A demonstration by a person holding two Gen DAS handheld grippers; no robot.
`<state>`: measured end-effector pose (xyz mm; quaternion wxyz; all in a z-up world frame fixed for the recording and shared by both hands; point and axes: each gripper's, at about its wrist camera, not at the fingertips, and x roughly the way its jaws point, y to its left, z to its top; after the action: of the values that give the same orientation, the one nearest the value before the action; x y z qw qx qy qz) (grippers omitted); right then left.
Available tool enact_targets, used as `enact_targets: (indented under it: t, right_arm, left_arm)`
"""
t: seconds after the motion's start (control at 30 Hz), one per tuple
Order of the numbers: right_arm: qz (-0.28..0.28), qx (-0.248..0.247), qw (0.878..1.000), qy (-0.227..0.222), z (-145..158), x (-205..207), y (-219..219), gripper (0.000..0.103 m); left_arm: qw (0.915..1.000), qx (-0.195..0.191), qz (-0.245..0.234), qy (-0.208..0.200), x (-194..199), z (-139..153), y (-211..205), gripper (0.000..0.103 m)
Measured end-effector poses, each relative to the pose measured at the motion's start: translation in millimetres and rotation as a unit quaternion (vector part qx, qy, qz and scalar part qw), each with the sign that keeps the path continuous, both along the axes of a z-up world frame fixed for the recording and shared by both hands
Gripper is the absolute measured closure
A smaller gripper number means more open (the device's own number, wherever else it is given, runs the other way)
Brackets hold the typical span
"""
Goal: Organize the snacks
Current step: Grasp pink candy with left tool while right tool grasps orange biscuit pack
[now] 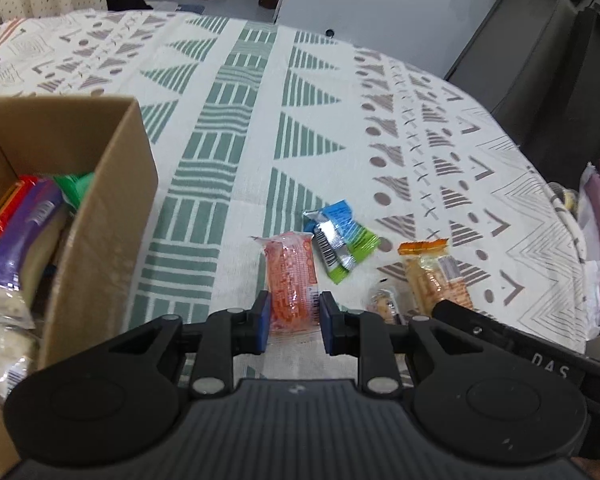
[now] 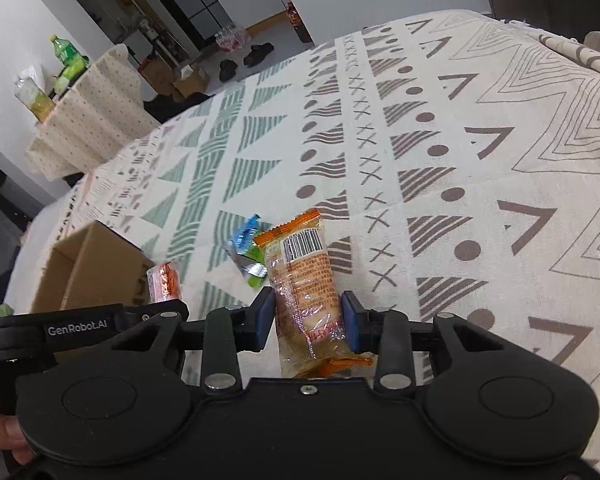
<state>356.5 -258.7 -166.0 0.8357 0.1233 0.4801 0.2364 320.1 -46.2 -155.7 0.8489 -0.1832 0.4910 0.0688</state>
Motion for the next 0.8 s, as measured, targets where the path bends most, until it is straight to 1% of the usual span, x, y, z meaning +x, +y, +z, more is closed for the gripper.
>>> enact_targets:
  t: [0.2,0.43,0.57,0.8]
  right_arm:
    - [0.015,0.017,1.0,-0.012,17,-6,14,0.068]
    - [0.026,0.026,0.999,-0.03,35,-12,33,0.068]
    - [0.034,0.029,0.998,-0.048,45,-18,45,0.068]
    - [0.048,0.028,0.996,-0.067,60,-27,70,0.068]
  left_arm:
    - [0.9999,-0.004,0.003,-0.015,-12,20,8,0.079]
    - [0.9995,-0.003,0.008,-0.031,-24,41,25,0.079]
    - [0.9991,-0.006,0.013,-0.041,-31,53,37,0.079]
    - [0.9981,-0.01,0.025,-0.056,-41,70,60,0.079]
